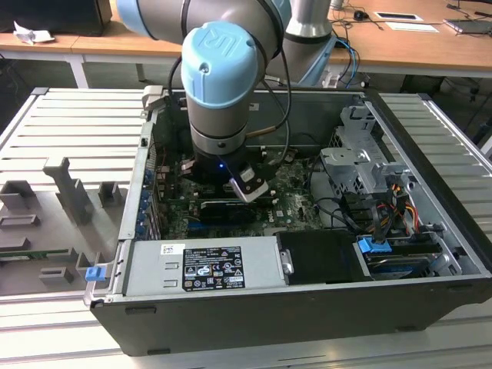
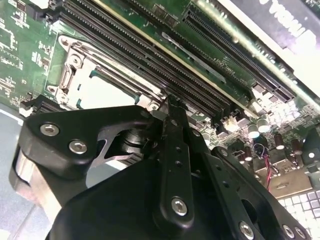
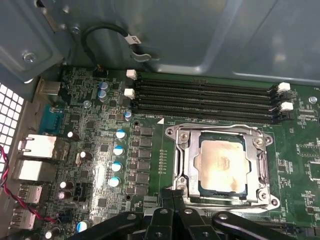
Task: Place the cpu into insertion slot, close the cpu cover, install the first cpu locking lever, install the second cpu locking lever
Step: 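Install the second cpu locking lever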
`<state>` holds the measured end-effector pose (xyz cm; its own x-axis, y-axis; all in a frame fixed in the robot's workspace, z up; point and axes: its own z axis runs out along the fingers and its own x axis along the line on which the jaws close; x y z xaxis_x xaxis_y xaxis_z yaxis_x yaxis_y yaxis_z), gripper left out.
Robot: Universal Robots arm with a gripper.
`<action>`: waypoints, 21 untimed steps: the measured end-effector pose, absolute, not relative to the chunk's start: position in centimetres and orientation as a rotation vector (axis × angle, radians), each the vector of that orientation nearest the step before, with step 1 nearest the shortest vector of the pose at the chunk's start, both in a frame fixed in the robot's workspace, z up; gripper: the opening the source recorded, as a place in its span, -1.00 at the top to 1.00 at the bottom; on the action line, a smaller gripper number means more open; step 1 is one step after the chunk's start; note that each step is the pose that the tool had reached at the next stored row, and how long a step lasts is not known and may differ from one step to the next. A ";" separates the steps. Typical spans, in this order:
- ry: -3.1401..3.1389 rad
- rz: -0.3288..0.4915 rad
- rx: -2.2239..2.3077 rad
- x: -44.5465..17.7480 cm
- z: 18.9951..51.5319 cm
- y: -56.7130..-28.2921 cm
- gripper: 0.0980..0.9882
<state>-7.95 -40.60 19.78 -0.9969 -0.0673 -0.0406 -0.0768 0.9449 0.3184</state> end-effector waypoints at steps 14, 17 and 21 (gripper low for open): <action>3.059 0.557 -0.113 -8.2 19.8 -40.5 0.98; 3.059 0.557 -0.113 -8.2 20.3 -40.5 0.98; 3.059 0.557 -0.113 -8.2 20.5 -40.5 0.98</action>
